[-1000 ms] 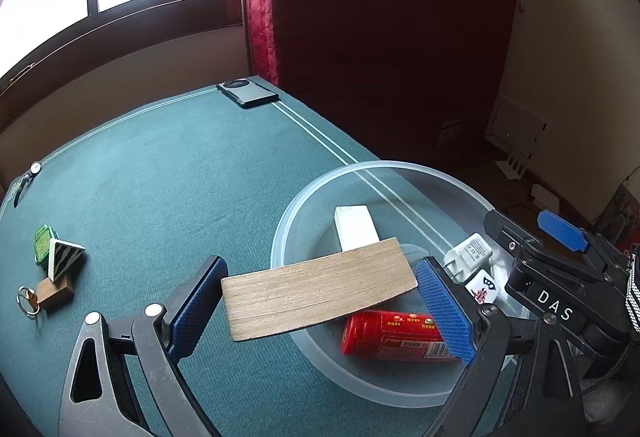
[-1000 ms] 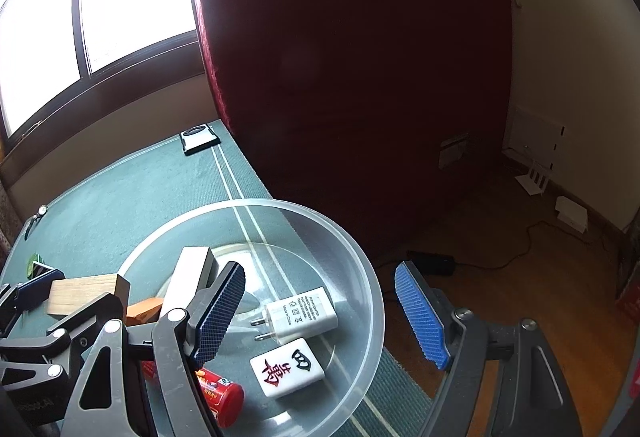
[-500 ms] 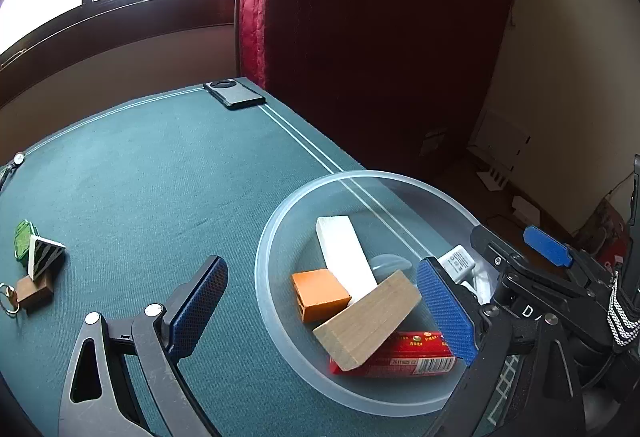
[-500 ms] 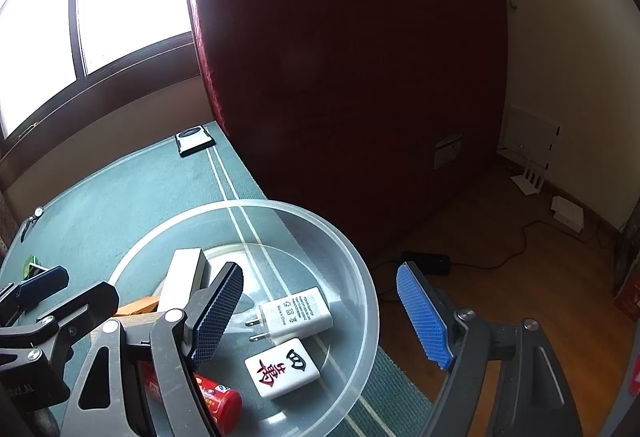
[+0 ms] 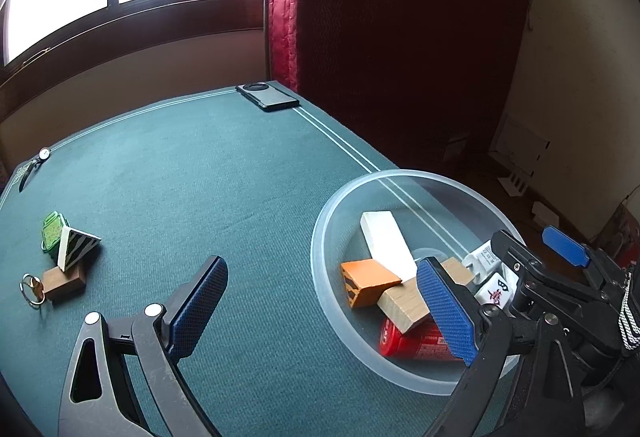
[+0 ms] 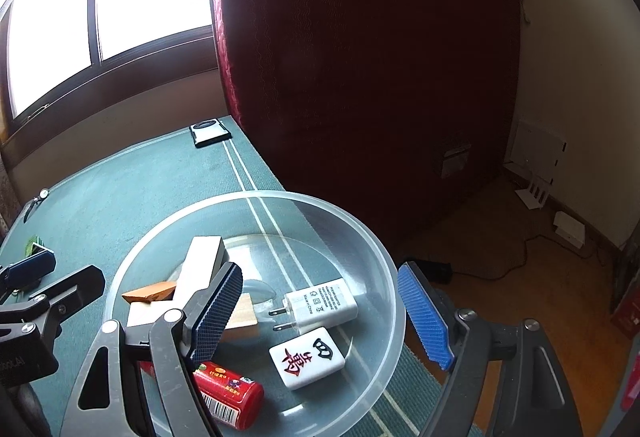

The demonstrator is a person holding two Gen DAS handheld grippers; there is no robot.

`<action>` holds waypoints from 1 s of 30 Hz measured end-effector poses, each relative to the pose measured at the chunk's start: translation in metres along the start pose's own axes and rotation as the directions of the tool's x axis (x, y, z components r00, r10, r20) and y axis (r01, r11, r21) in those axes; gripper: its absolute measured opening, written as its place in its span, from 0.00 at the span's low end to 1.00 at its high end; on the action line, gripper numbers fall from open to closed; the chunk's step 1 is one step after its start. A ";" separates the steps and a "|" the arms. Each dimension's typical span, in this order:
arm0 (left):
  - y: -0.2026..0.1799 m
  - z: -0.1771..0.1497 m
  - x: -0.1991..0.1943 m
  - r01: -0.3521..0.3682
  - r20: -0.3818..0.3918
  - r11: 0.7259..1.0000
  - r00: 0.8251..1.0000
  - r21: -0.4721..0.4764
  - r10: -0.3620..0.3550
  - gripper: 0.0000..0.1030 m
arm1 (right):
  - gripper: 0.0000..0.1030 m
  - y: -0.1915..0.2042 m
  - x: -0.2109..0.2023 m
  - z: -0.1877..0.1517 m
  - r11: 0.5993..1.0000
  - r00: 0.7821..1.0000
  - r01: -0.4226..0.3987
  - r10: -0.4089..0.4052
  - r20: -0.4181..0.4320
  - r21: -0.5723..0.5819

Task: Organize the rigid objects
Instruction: 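Withdraw both open grippers from the bowl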

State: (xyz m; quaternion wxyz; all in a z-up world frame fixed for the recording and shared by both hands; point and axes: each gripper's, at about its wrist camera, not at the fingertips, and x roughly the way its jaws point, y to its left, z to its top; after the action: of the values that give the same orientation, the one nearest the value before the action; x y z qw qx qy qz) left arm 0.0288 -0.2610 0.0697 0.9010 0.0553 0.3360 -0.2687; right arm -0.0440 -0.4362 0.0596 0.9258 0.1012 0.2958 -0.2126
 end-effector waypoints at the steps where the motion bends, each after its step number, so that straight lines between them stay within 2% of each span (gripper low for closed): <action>1: 0.003 -0.001 -0.001 -0.005 0.000 1.000 1.000 -0.004 0.005 0.93 | 0.81 0.002 0.000 -0.001 1.000 1.000 -0.002 0.002 0.001 -0.007; 18: 0.051 -0.017 -0.016 -0.090 -0.006 0.993 0.996 -0.074 0.089 0.93 | 0.83 0.032 -0.007 -0.015 0.995 1.000 -0.031 0.031 0.004 -0.097; 30: 0.095 -0.030 -0.025 -0.164 -0.025 0.976 0.987 -0.140 0.162 0.93 | 0.83 0.046 -0.015 -0.018 0.990 0.998 -0.052 0.055 0.017 -0.127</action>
State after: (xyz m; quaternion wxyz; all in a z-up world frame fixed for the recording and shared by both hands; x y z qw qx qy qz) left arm 0.0455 -0.1606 0.0545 0.9194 0.0201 0.3545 -0.1690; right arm -0.0430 -0.3851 0.0565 0.9388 0.0479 0.2962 -0.1695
